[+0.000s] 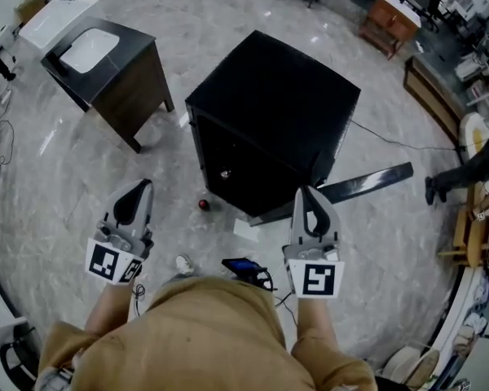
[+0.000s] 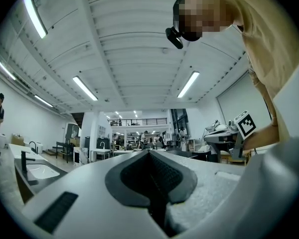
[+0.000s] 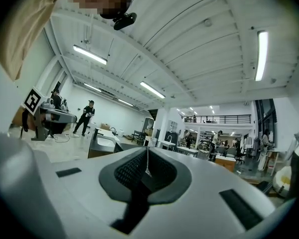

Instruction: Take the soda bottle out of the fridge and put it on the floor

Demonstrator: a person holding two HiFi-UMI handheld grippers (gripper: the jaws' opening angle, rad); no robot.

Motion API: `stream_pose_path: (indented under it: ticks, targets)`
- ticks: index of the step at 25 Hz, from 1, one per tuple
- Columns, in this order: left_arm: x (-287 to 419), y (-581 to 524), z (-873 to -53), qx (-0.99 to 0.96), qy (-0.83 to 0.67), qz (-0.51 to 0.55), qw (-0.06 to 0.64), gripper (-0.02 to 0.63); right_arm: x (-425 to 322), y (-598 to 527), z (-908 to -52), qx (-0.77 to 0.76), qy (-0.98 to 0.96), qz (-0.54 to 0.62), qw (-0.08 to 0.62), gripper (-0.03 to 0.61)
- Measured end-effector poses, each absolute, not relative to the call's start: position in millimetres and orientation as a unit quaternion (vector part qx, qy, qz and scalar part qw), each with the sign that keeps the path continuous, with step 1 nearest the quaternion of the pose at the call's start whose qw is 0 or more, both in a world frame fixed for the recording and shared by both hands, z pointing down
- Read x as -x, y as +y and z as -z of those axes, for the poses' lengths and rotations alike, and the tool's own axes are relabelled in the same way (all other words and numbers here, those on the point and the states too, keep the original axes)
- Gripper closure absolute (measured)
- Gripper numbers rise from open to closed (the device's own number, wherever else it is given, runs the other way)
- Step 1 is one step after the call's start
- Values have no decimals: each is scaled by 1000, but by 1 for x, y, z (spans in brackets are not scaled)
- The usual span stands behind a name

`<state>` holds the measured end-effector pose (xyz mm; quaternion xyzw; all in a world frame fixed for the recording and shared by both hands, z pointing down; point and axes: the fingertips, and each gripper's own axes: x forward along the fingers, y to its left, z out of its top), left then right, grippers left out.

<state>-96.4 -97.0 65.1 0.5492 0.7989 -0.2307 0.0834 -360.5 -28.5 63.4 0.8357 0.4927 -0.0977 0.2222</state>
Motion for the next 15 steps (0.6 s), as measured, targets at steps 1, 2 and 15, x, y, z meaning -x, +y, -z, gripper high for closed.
stream_pose_path:
  ticks: [1,2,15]
  targets:
    - [95,-102,-62,-551,797,234,86,612,363,-33,-61,-835,493,100,224,575]
    - [94,-107,-60,-552,794,236,89,612,364,-37,-59,-834,494,101,226,575]
    - [73,-153,-67,-583,775,215,116,612,373,-71,-53,-828,506,119,213,575]
